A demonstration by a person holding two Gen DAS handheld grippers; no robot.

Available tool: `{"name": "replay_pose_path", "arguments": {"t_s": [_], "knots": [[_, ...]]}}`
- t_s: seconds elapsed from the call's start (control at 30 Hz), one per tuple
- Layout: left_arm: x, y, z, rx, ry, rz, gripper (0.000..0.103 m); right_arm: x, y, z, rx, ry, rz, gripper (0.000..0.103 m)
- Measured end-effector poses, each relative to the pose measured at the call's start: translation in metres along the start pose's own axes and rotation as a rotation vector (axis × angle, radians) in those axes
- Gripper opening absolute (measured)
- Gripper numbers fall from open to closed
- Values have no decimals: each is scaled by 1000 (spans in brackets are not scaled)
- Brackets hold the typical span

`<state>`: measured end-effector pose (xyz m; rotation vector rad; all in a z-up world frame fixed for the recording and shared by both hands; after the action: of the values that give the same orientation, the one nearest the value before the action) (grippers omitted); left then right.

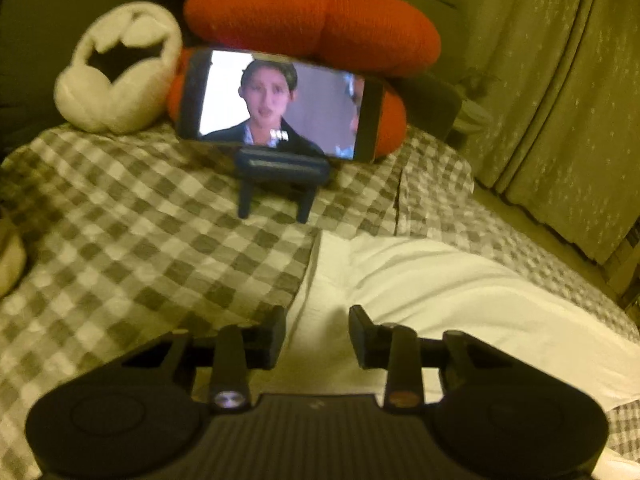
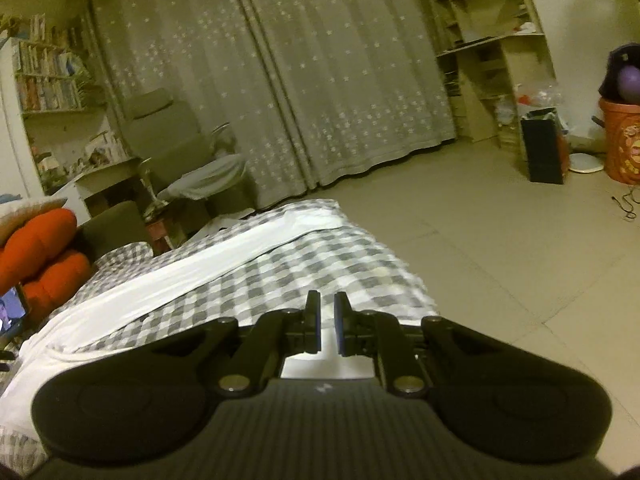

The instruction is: Fold clothes

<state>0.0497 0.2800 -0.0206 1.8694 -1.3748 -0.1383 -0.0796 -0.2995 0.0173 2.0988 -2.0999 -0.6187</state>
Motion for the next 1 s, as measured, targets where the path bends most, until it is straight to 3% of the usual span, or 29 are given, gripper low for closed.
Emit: {"name": "replay_pose_path", "arguments": {"t_s": [0.1,0.3,0.53,0.6,0.73,1.0], "knots": [[5,-7,5,19,-54,-31,20,-6,-4,0,-9,14,-13,14],[5,-7,-2,76,-87,-64,7,-21,-11,0,-19,42,-37,14],[-3,-14,-4,106,-90,-108,8,-36,-16,3,-28,70,-69,14],[-3,-15,-3,116,-106,-126,12,-40,-18,6,-37,78,-79,14],[-2,-12,-1,139,-142,-164,30,-44,-21,9,-49,89,-89,14],[-11,14,-12,189,-54,-135,29,-44,-23,9,-56,89,-94,14]]}}
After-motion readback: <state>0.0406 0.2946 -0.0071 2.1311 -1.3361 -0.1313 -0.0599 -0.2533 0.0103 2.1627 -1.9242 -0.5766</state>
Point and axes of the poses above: each gripper's, at about its wrist camera, not at the fingertips, and y roughly against the way its jaws point, x to its right, z to its underside, the point moved 5 cm from there along -y, roughly the way its jaws point, and after that the axes turned 8 degrees about y, right-handed, at the moved point
